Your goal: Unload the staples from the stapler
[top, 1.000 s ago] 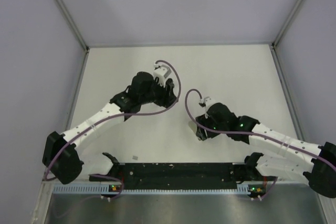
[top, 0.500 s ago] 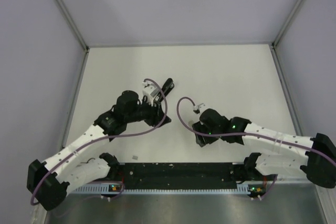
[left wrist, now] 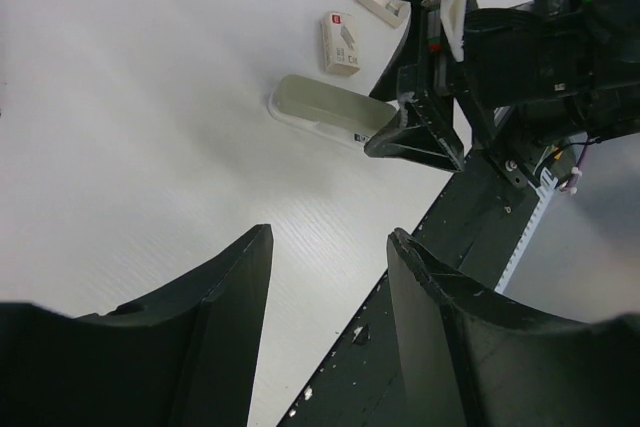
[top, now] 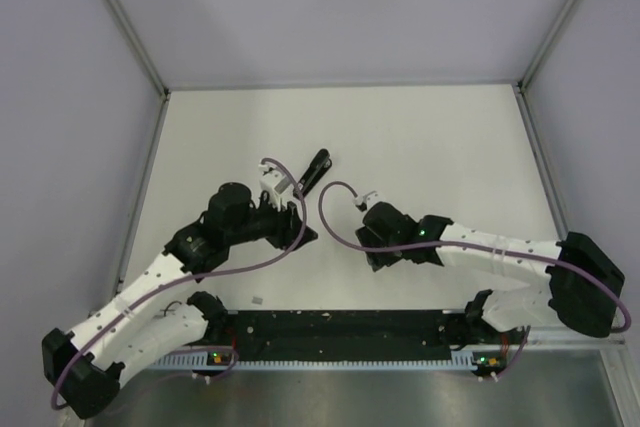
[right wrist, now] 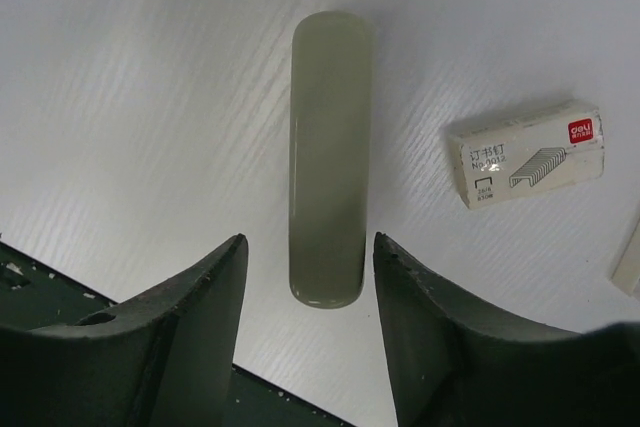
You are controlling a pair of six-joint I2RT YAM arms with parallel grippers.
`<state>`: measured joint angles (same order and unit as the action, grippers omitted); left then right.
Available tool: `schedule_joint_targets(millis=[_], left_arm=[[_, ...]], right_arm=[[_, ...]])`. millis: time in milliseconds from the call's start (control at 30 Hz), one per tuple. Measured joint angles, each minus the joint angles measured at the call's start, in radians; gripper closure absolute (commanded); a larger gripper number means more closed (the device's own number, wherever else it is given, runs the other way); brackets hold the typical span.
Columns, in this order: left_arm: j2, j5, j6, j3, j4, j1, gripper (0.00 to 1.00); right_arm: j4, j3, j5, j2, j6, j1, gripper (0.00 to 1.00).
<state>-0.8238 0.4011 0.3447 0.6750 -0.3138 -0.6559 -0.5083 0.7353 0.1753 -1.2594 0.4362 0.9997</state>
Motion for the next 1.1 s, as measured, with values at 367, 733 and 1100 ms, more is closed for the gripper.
schedule_joint_targets(millis=[367,733,1100], left_arm=[[0.146,-0.04,0.015,-0.001,-0.077,0.0,0.44],[0.191,-0.046,0.019,-0.003,-0.121,0.0,0.44],[0.249,-0.037,0.037,-0.018,-0.158,0.0,0.44]], right_arm=[[0.028,0.042,0.013,-0.102,-0.076,0.0,0.93],[-0.012,0.182,-0.063,-0.158,-0.415,-0.009,1.0],[-0.125,0.4,-0.309,-0.391,-0.84,-0.077,0.89]])
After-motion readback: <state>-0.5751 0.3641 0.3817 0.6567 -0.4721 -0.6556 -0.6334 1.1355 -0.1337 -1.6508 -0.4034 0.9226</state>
